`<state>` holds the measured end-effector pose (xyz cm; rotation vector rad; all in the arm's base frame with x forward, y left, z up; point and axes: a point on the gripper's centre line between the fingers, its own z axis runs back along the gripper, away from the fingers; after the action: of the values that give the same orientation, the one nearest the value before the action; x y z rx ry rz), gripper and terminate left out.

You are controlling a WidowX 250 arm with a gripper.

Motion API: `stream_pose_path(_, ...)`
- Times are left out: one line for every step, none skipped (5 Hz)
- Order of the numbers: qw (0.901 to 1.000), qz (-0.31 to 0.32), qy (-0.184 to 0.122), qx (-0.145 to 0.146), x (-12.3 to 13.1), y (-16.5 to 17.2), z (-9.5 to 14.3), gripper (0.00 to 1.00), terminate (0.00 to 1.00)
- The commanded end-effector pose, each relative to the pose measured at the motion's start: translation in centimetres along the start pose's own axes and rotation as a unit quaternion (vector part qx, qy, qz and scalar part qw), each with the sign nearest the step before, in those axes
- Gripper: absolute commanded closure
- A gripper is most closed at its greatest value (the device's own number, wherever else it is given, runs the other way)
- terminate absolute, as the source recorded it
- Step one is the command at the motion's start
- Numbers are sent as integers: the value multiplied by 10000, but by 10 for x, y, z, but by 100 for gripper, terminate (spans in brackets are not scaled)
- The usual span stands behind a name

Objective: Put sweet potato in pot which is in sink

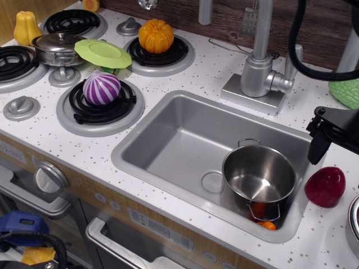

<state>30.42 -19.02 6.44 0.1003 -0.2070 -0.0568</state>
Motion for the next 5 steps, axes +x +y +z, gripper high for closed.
stream_pose_path(10000,0,0,0,0,0,0,0,0)
stream_pose_path(9996,-141,-96,-223,9,5,-8,0,0)
stream_pose_path(9993,-268,-141,-231,14,5,-9,0,0)
stream_pose_path(9988,-329,-252,-247,16,4,-13,0,0)
stream_pose_path(9984,-341,-386,-248,17,5,-20,0,0)
